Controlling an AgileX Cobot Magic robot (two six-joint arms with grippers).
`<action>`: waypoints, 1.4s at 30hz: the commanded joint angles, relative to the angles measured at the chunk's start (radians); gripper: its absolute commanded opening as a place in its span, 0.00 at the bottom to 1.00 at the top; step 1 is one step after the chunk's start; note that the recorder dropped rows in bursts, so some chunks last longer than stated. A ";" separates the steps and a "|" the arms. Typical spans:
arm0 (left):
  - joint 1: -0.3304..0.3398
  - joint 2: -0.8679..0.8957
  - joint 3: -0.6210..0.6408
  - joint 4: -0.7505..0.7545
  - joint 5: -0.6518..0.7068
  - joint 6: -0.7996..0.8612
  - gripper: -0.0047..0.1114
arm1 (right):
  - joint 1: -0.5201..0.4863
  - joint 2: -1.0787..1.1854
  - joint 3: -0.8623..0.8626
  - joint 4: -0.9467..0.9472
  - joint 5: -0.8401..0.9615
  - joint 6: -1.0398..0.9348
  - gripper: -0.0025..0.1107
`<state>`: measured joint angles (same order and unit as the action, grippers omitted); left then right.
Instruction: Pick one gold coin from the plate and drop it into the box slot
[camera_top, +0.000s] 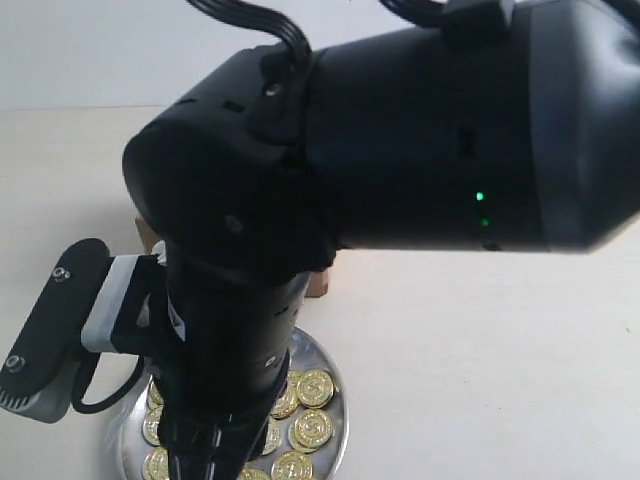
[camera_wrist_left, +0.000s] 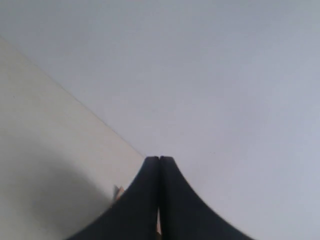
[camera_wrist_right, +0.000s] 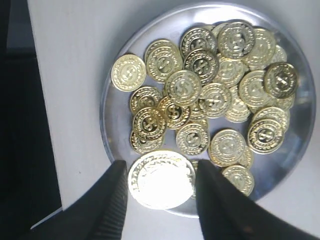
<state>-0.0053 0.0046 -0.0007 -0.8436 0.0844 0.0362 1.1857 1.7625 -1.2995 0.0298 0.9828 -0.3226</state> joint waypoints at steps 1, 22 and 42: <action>-0.005 -0.005 0.001 -0.089 0.111 -0.036 0.04 | 0.001 -0.041 0.006 -0.062 -0.013 -0.005 0.26; -0.005 0.248 0.001 -0.808 0.736 0.648 0.08 | 0.001 -0.207 0.006 -0.167 0.042 0.011 0.26; -0.005 0.939 -0.268 -0.738 1.137 0.884 0.56 | 0.001 -0.230 0.006 -0.163 0.033 0.013 0.26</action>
<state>-0.0053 0.8527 -0.2445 -1.5942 1.1307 0.8659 1.1857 1.5405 -1.2995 -0.1293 1.0262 -0.3134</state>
